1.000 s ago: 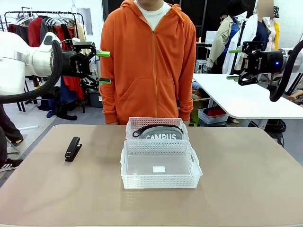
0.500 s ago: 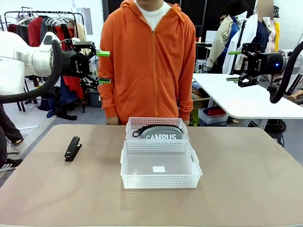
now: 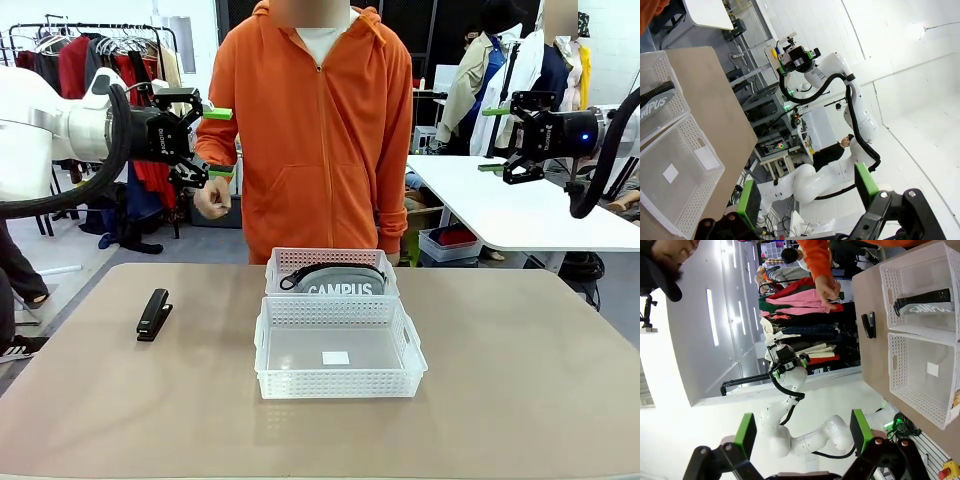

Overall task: Distribute items into two baskets.
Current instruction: Pick up the Stapler that the person points to.

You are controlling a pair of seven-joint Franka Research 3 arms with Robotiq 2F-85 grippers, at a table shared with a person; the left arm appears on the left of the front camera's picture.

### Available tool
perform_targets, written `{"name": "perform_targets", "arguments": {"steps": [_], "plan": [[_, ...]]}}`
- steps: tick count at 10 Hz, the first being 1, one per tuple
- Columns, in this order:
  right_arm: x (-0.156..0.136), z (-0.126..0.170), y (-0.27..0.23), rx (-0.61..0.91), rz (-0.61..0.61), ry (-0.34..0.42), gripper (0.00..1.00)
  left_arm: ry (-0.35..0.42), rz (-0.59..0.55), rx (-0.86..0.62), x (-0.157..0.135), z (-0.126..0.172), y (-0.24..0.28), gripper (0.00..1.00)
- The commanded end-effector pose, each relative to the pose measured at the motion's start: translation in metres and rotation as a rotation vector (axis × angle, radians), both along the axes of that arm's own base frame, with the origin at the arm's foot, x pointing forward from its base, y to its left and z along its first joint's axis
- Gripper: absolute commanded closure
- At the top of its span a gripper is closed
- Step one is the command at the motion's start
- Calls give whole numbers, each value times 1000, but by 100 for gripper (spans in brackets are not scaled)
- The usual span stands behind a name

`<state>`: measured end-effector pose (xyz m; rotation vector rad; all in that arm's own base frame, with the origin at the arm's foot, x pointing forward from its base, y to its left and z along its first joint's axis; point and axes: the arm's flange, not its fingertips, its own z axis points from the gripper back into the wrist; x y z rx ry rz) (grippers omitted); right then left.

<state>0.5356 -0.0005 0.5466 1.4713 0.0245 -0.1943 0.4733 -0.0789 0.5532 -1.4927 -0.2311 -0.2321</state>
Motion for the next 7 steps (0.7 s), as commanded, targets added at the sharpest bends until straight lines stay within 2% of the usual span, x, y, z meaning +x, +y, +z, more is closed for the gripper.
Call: {"name": "perform_targets", "arguments": {"steps": [1,7], "plan": [[0,2,-1,0,1,-8,0,-5,-6,-1,-2,2,0,0],[0,2,-1,0,1,-8,0,-5,-6,-1,-2,2,0,0]]}}
